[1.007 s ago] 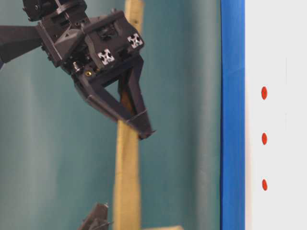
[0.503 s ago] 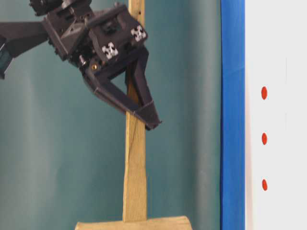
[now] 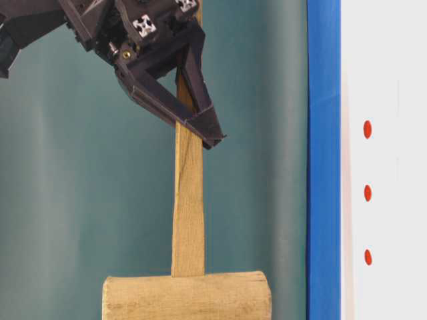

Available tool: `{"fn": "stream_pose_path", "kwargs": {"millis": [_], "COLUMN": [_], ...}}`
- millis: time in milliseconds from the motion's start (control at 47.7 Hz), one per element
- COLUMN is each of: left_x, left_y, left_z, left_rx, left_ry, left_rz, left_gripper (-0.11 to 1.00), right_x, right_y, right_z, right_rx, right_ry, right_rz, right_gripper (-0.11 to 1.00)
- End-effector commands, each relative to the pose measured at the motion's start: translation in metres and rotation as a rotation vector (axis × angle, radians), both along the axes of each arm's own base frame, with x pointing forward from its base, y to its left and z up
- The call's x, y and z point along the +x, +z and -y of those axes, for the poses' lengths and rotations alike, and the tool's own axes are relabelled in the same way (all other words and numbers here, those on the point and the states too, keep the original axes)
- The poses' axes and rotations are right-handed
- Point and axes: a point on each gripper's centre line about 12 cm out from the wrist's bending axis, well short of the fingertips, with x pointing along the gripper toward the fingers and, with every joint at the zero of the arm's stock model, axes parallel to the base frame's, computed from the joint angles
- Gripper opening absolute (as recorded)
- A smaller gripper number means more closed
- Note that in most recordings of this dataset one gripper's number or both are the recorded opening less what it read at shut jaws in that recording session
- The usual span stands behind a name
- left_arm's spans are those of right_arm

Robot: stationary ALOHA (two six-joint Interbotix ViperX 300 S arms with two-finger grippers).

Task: Hit the mark with a hammer.
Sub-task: 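Withdraw the left gripper and raise the mallet with the right gripper, then swing the mallet head down onto the red dots with the right gripper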

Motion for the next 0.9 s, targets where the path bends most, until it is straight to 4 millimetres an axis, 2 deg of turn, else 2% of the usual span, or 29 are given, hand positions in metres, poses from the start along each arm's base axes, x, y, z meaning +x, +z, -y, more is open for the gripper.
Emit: {"fn": "stream_pose_path", "kwargs": {"millis": [0,252,587,881], "left_x": [-0.002,0.0,0.0,0.0], "left_y": [0.003,-0.001,-0.002,-0.002], "left_z": [0.0,0.0,0.0,0.0], "left_rx": [-0.008,-0.016,-0.016,-0.016], "left_ry": [0.002,0.004,0.004,0.005], "left_rz": [-0.006,-0.024,-0.027,-0.029], "left_gripper": [0.92,0.91,0.91,0.91], "right_x": [-0.001,-0.001,-0.003,-0.003], "right_y": [0.015,0.015,0.016,0.014], "right_z": [0.0,0.004,0.035,0.038], "right_rx": [0.006,-0.007,-0.065,-0.065], "right_ry": [-0.004,-0.034,-0.195,-0.204], "right_rz": [0.043,0.053,0.1,0.094], "right_gripper": [0.02,0.02,0.02,0.02]}}
